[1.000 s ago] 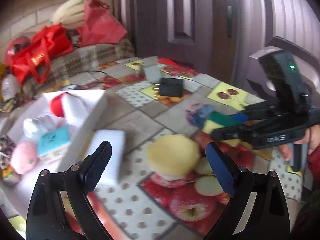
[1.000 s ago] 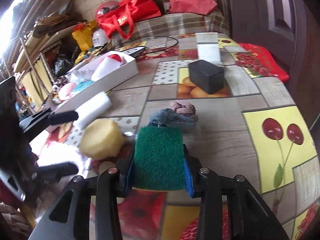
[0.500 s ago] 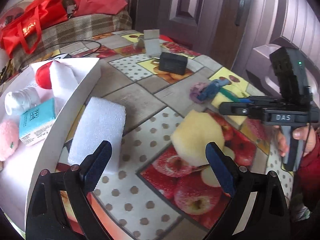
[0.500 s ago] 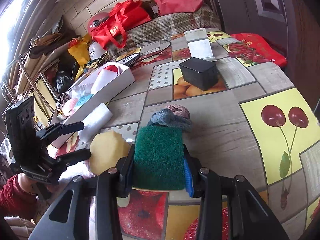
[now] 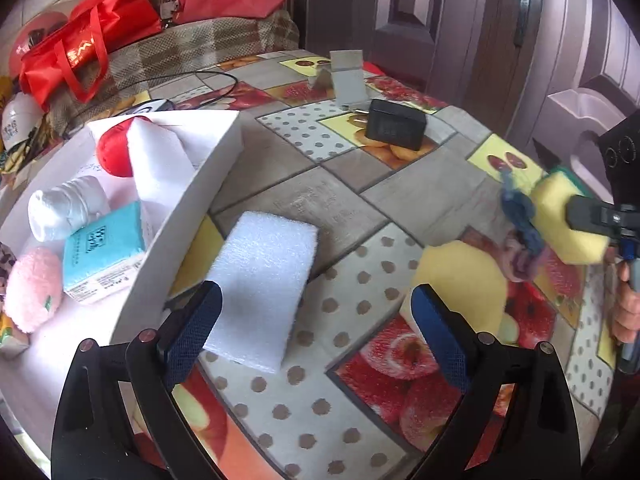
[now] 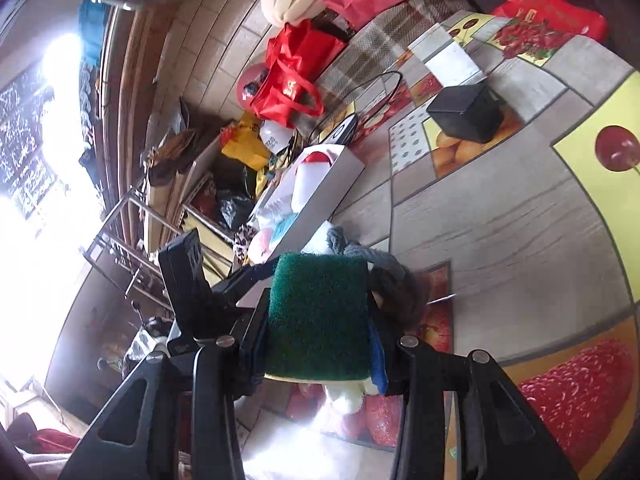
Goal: Organize soft objects
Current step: 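Move left tool onto the white foam block while right tool holds green pad, then carry white foam block with left tool while right tool carries green pad into tray, release, then grasp yellow sponge with left tool while right tool grasps braided rope bundle, then carry yellow sponge with left tool while right tool carries rope bundle into tray, release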
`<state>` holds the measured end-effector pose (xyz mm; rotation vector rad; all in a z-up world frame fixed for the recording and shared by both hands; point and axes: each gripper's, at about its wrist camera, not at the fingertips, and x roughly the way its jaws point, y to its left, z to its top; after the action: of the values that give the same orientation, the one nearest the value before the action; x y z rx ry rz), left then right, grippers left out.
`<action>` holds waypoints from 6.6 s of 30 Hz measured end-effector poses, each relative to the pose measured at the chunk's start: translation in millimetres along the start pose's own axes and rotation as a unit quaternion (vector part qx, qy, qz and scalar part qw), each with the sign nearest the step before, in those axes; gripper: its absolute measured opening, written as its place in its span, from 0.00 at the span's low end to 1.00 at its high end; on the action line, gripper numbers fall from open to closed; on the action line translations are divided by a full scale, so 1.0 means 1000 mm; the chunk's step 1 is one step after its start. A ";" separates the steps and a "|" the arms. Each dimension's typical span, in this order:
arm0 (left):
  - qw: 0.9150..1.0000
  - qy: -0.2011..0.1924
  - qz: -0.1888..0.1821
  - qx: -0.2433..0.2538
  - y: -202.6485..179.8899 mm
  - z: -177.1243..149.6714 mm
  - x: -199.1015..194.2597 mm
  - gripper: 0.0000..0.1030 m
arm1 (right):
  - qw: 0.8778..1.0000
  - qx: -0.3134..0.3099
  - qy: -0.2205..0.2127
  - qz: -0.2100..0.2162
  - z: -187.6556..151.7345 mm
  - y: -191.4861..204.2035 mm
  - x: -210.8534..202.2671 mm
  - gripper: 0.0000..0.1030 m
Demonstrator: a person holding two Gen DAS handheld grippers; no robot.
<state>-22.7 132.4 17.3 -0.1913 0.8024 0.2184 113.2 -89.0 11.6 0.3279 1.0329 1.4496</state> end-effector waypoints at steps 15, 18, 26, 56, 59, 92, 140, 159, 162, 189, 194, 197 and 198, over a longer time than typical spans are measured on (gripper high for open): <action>0.997 -0.004 0.070 0.041 -0.008 0.011 0.018 0.93 | 0.989 -0.103 -0.077 -0.075 -0.013 0.045 -0.029 0.39; 0.997 -0.038 0.068 0.022 -0.004 0.013 0.010 0.93 | 0.990 -0.096 -0.077 -0.069 -0.015 0.042 -0.027 0.39; 0.998 0.001 0.065 0.022 0.007 0.015 0.025 0.84 | 0.992 -0.069 -0.081 -0.063 -0.016 0.029 -0.030 0.40; 0.958 -0.242 0.154 -0.001 0.018 -0.066 -0.114 0.57 | 0.923 -0.247 -0.152 -0.254 -0.039 0.100 0.027 0.40; 0.954 -0.246 0.173 -0.022 0.037 -0.077 -0.125 0.57 | 0.922 -0.252 -0.145 -0.255 -0.040 0.105 0.041 0.40; 0.934 -0.216 0.218 -0.184 0.196 -0.038 -0.093 0.57 | 0.912 -0.327 -0.069 -0.237 -0.009 0.171 0.251 0.40; 0.895 -0.281 0.276 -0.209 0.163 -0.063 -0.121 1.00 | 0.885 -0.348 -0.145 -0.274 -0.024 0.186 0.235 1.00; 0.981 -0.192 0.027 0.022 0.018 -0.039 -0.083 1.00 | 0.904 -0.280 -0.128 -0.297 -0.015 0.084 0.039 1.00; 0.990 -0.112 -0.046 0.074 -0.017 -0.029 -0.054 1.00 | 0.930 -0.250 -0.044 -0.267 -0.005 0.054 0.019 1.00; 0.991 0.012 -0.034 0.129 -0.076 0.004 0.025 0.56 | 0.918 -0.259 0.083 -0.289 0.001 0.020 0.049 0.33; 0.992 -0.059 0.010 0.112 -0.071 0.001 0.000 0.56 | 0.920 -0.250 0.055 -0.297 0.004 0.020 0.040 0.33; 0.987 -0.121 0.059 0.089 -0.066 -0.003 -0.022 0.56 | 0.919 -0.253 0.015 -0.303 0.004 0.027 0.029 0.33; 0.984 -0.142 0.073 0.080 -0.064 -0.005 -0.029 0.56 | 0.916 -0.257 0.001 -0.308 0.003 0.030 0.026 0.33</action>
<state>-29.0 66.6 40.3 0.0506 0.5464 0.3099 90.5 -59.2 25.3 -0.3580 0.6313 1.0791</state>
